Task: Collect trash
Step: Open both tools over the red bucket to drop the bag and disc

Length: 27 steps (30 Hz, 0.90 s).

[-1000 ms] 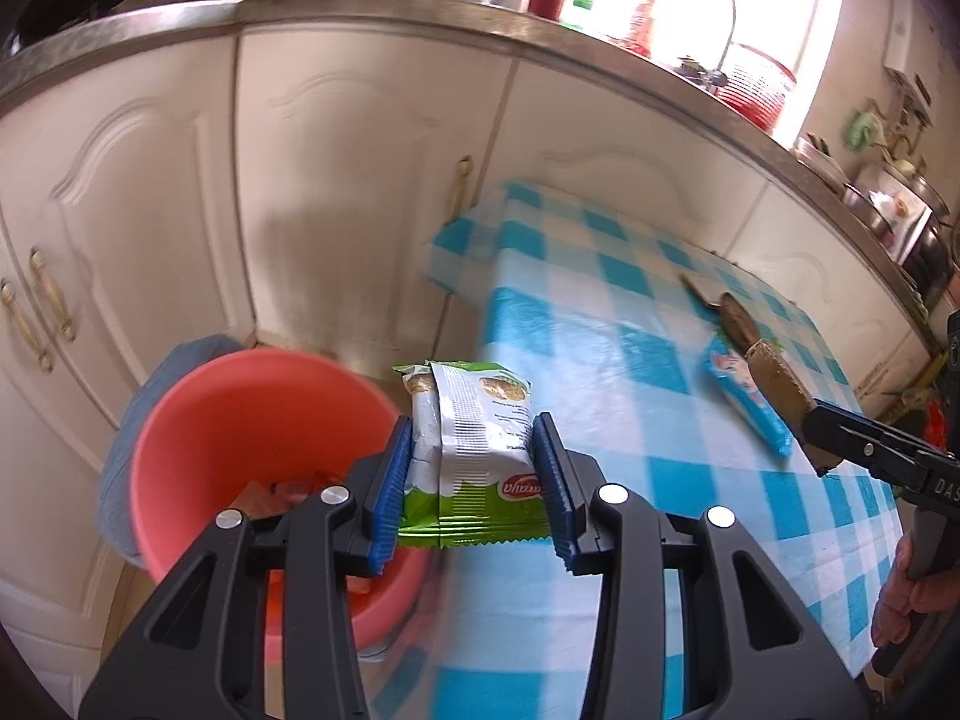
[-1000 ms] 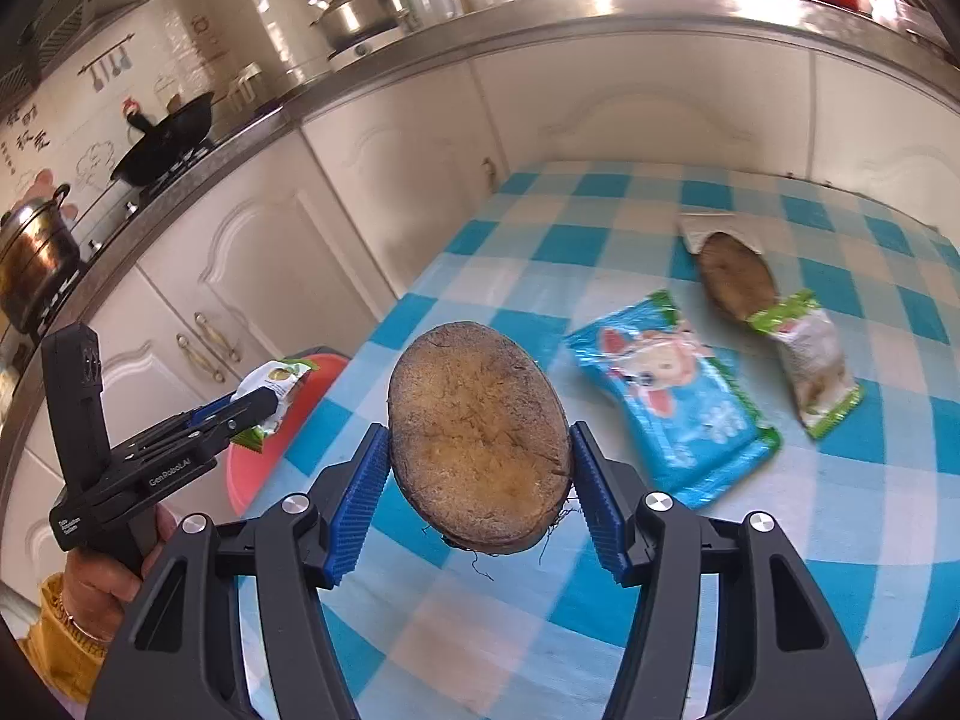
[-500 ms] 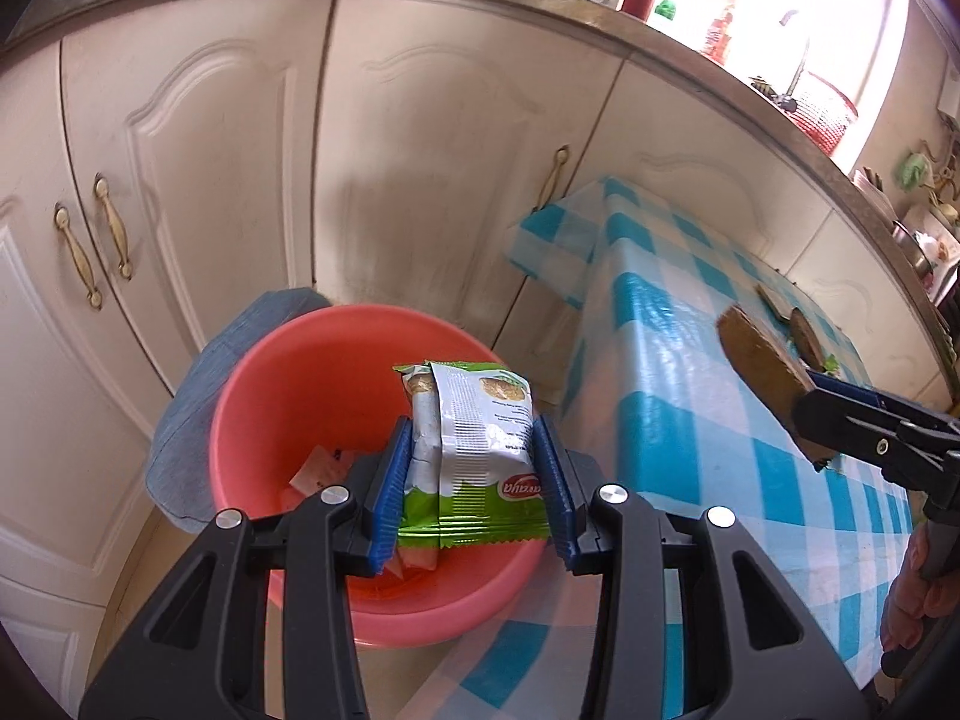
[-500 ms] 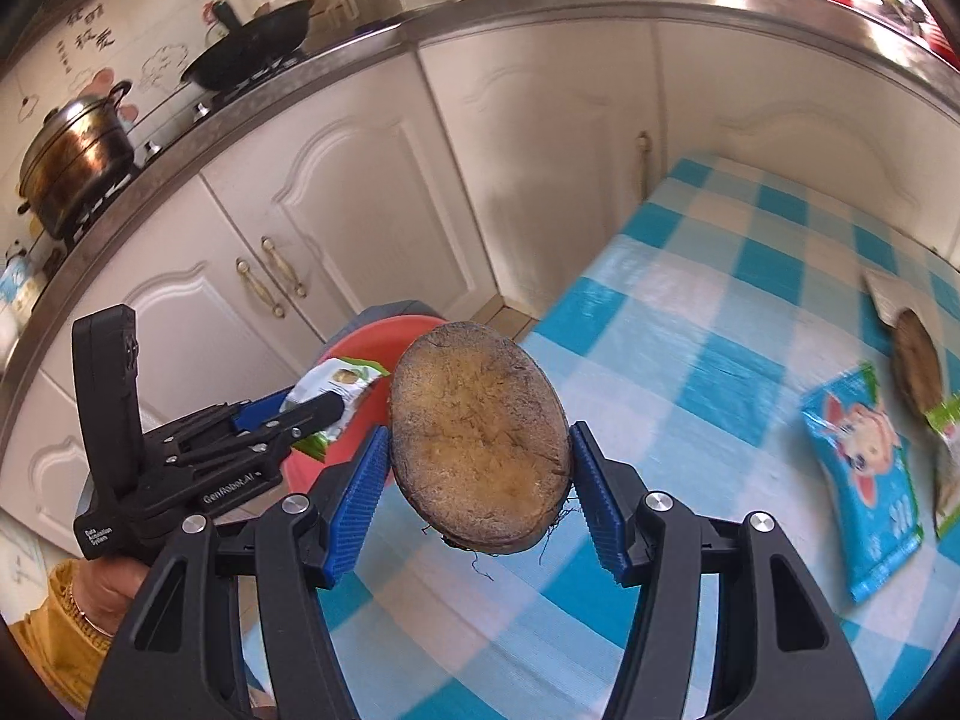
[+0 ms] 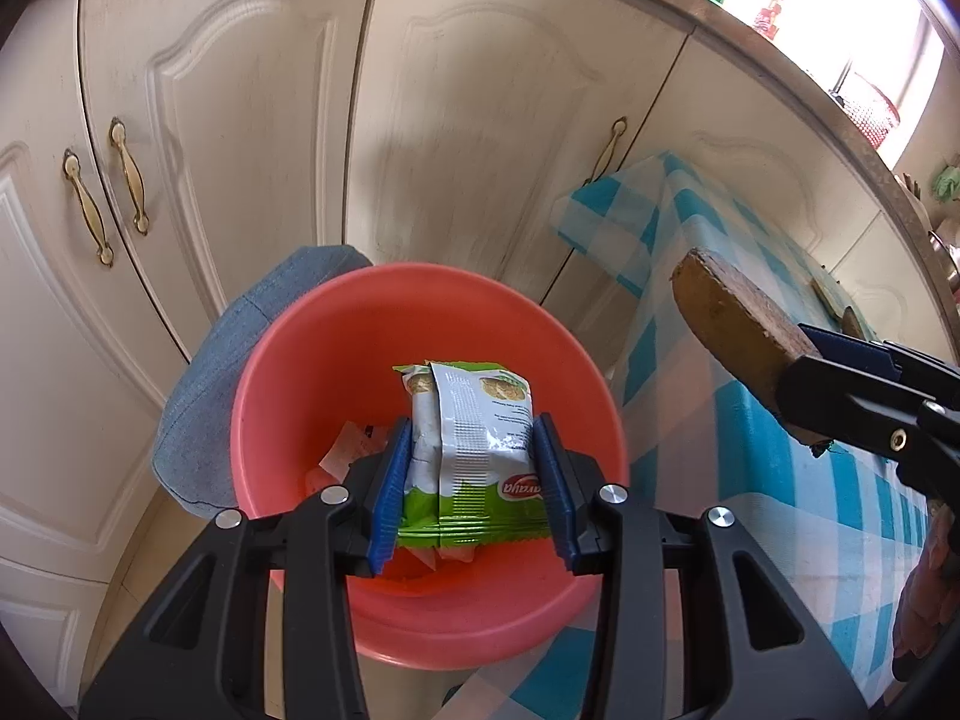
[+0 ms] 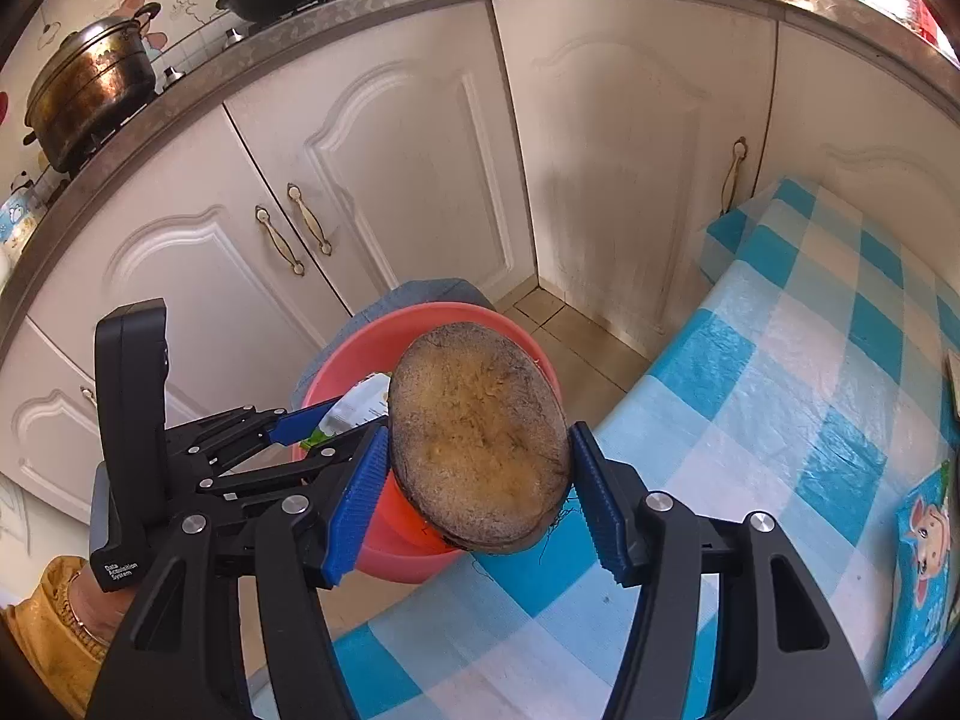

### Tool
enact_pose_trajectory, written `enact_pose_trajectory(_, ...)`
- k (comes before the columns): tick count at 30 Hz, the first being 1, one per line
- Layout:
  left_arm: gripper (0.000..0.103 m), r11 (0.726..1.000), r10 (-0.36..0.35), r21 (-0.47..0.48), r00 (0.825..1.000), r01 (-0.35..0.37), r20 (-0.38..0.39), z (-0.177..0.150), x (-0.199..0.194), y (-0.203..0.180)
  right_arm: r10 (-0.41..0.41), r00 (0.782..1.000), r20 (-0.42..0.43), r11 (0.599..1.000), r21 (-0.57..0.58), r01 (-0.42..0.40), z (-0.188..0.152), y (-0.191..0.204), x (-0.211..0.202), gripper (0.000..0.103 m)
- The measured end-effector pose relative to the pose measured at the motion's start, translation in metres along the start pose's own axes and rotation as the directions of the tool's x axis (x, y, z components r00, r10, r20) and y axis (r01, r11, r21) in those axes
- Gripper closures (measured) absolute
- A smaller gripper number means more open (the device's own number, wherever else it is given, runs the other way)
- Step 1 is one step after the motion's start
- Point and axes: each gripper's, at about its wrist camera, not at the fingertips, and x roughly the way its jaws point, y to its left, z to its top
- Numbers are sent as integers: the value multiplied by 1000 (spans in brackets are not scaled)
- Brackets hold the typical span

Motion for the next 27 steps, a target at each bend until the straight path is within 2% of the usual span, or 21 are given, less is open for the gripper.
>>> enact_pose_trajectory(4, 60, 1000, -7, -17, 1000, 7, -19, 0, 8, 4, -5, 1000, -19, 1000, -10, 5, 2, 2, 10, 42)
enact_pose_trajectory(7, 35, 999, -1, -46, 1000, 0, -26, 0, 12, 8, -6, 1000, -15, 1000, -3, 6, 4, 2, 13, 40)
enact_pose_trajectory(10, 25, 999, 19, -51, 1000, -20, -19, 0, 10, 9, 3, 1000, 26, 1000, 15, -3, 5, 0, 3, 23)
enact_pose_trajectory(11, 22, 998, 28, -50, 999, -29, -18, 0, 10, 9, 1, 999, 42, 1000, 17, -2, 6, 0, -1, 23)
enact_pose_trajectory(15, 19, 997, 55, -57, 998, -55, -11, 3, 3, 11, -21, 997, 81, 999, 34, 18, 5, -3, -15, 21)
enact_pose_trajectory(20, 16, 997, 53, -58, 999, -53, 11, 7, -10, 7, -38, 993, 115, 996, 90, 27, -2, -16, -31, 15)
enact_pose_trajectory(27, 15, 999, 14, -40, 999, -12, 44, 15, -27, -7, -70, 989, 132, 986, 158, 49, -21, -37, -49, 14)
